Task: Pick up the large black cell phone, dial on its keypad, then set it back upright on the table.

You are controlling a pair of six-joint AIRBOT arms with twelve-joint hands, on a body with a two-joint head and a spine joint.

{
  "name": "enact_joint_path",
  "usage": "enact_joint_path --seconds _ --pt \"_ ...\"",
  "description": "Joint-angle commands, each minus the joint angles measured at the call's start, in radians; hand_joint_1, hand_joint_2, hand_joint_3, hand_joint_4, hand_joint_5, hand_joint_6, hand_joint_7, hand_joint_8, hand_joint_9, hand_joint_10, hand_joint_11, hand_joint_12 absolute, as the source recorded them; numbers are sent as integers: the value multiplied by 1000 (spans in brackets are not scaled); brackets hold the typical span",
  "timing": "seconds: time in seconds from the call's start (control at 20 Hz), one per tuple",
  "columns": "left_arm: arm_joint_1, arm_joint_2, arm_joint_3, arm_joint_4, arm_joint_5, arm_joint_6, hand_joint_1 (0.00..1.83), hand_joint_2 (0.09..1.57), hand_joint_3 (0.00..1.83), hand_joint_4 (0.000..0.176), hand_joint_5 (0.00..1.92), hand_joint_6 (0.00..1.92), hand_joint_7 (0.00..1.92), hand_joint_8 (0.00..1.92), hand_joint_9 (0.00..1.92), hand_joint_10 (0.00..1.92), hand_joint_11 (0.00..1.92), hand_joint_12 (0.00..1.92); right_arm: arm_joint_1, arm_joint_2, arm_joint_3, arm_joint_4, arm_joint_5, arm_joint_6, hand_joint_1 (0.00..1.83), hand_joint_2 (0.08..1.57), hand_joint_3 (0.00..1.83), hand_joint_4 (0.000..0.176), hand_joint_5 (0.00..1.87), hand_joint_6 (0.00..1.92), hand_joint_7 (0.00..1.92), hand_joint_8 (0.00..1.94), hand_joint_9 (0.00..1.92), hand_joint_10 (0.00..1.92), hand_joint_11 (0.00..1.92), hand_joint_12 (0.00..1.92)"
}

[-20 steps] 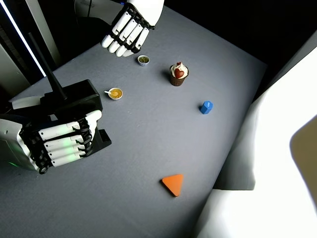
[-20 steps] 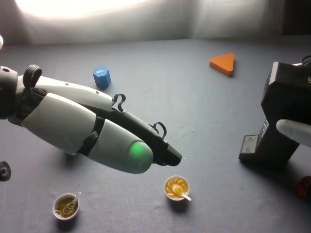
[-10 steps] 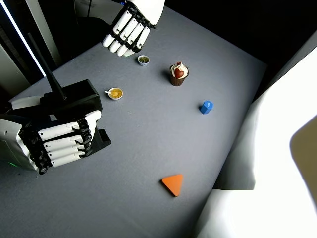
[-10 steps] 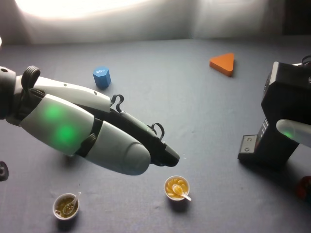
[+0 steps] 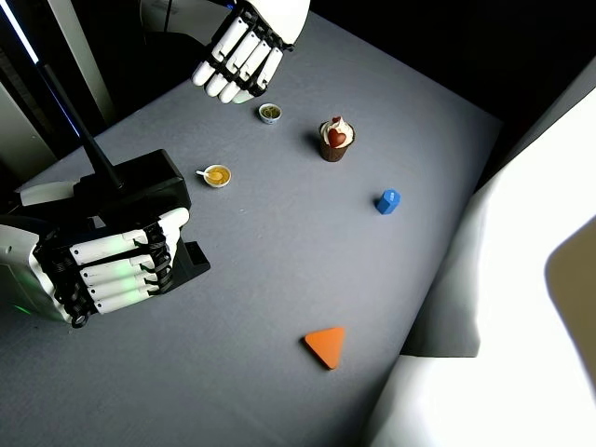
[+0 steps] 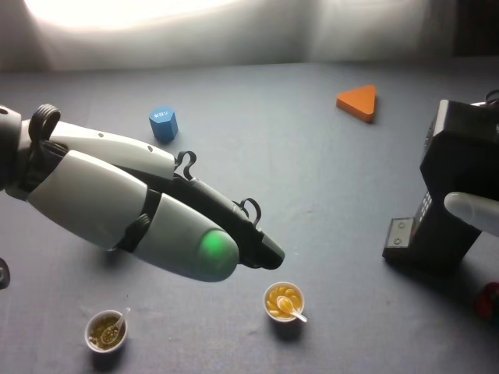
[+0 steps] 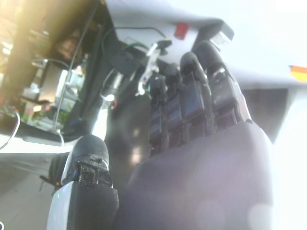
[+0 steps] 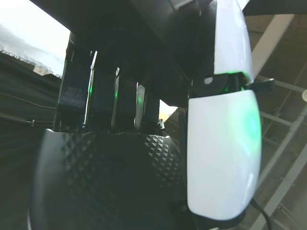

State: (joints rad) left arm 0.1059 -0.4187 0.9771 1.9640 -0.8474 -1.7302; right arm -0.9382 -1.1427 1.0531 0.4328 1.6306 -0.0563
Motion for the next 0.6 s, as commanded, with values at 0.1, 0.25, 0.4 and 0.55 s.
enact_joint_path --seconds 0.1,0.25,0.4,0.55 --pt "-23 10 -4 -73 0 -9 64 1225 1 0 317 2 289 0 253 0 0 792 0 5 1 -21 133 19 1468 1116 0 0 982 737 826 1166 897 1236 954 1394" --pt "-22 10 -8 -73 0 -9 76 1219 0 0 325 2 303 2 268 3 0 791 0 5 1 -21 133 19 1490 1116 1 0 936 828 828 1125 891 1219 915 1476" --pt "-22 10 -10 -73 2 -9 77 1221 1 0 315 1 293 1 251 1 0 750 0 5 2 -21 133 19 1394 1149 1 0 831 1055 835 1158 917 1296 888 1318" --pt "-24 10 -10 -73 3 -9 115 1214 0 0 311 0 292 0 259 3 0 767 0 5 2 -21 133 19 1348 1179 1 0 774 1186 829 1168 853 1391 645 1380"
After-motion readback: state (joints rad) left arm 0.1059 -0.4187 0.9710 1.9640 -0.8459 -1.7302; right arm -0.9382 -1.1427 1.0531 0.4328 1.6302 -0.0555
